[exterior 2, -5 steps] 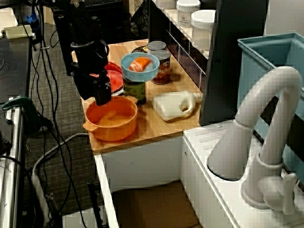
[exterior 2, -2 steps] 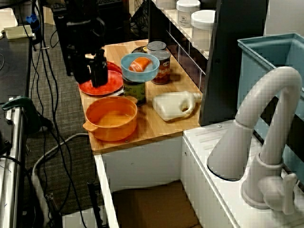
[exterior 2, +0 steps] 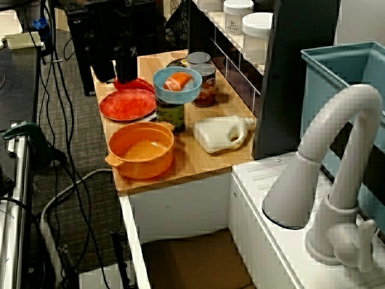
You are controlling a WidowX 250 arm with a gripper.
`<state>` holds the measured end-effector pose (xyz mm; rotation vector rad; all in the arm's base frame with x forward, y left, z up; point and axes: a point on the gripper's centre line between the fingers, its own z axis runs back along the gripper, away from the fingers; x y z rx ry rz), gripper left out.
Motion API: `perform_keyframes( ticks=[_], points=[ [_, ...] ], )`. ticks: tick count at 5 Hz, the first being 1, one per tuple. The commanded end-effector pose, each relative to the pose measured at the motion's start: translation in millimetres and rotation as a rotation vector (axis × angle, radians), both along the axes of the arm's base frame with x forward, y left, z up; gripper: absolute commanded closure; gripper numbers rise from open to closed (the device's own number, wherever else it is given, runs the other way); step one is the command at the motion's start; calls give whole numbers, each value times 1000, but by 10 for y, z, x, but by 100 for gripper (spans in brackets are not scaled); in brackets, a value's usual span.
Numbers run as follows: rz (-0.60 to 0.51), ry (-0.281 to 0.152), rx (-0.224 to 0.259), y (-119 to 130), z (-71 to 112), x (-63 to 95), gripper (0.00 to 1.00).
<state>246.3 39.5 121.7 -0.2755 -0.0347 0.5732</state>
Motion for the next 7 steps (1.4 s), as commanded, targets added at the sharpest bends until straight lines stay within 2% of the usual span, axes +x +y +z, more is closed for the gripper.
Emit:
perform_keyframes(
  ticks=[1,4,5,7],
  points=[
    [32,-55,-7,97,328,89,0],
    [59,-60,23,-116,267,453,0],
    [54,-50,33,-156,248,559,0],
    [54,-45,29,-136,283,624,0]
  ],
)
